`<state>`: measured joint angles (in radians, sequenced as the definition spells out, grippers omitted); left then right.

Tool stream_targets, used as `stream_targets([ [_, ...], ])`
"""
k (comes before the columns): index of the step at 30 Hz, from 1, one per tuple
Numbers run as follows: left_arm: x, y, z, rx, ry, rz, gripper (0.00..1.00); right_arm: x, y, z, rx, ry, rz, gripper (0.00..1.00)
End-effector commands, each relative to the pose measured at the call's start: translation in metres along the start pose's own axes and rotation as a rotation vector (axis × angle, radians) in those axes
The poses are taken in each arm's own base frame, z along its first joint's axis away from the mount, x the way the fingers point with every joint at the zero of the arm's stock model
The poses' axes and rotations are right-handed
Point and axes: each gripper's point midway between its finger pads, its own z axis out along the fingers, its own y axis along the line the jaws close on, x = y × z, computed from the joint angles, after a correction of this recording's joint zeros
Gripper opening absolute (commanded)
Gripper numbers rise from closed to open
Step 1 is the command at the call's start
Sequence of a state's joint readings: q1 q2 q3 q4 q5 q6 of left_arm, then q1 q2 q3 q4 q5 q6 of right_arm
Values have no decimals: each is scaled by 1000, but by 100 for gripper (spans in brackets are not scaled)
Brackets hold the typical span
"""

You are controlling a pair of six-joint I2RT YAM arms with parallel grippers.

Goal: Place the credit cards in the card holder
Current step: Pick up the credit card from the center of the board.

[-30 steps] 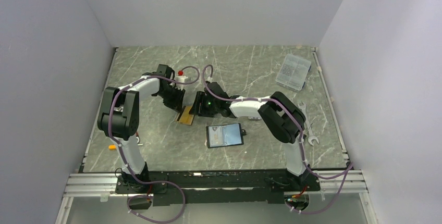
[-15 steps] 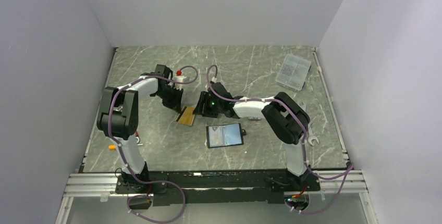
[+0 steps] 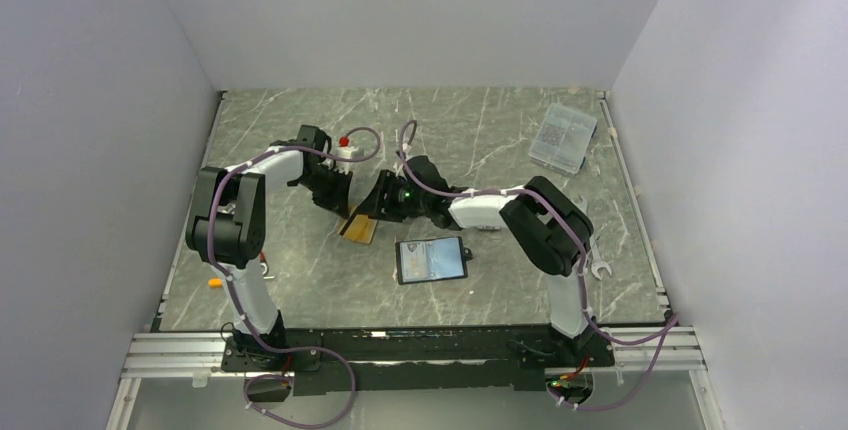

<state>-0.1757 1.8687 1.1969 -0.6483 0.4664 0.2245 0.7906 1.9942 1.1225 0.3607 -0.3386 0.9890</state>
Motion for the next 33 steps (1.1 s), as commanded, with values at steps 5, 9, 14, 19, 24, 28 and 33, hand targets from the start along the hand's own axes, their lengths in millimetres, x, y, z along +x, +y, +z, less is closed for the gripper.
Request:
stream_targets([
  [5, -1, -7, -6, 27, -19, 29, 4, 15, 4, 16, -90, 52, 45, 47],
  [9, 0, -8, -5, 29, -18, 30, 0, 22, -5, 20, -83, 69, 74, 47],
  [14, 1, -8, -5, 30, -15, 31, 0, 25, -14, 23, -67, 73, 93, 46],
  [19, 3, -5, -5, 18, -9, 34, 0, 31, -22, 19, -44, 73, 109, 47],
  [24, 7, -4, -4, 16, -2, 30, 0, 34, -23, 12, -47, 69, 125, 48],
  [28, 7, -5, -4, 21, -1, 28, 0, 36, -24, 11, -55, 68, 134, 48],
  [33, 9, -7, -2, 31, 5, 27, 0, 36, -25, 13, -62, 67, 141, 50],
])
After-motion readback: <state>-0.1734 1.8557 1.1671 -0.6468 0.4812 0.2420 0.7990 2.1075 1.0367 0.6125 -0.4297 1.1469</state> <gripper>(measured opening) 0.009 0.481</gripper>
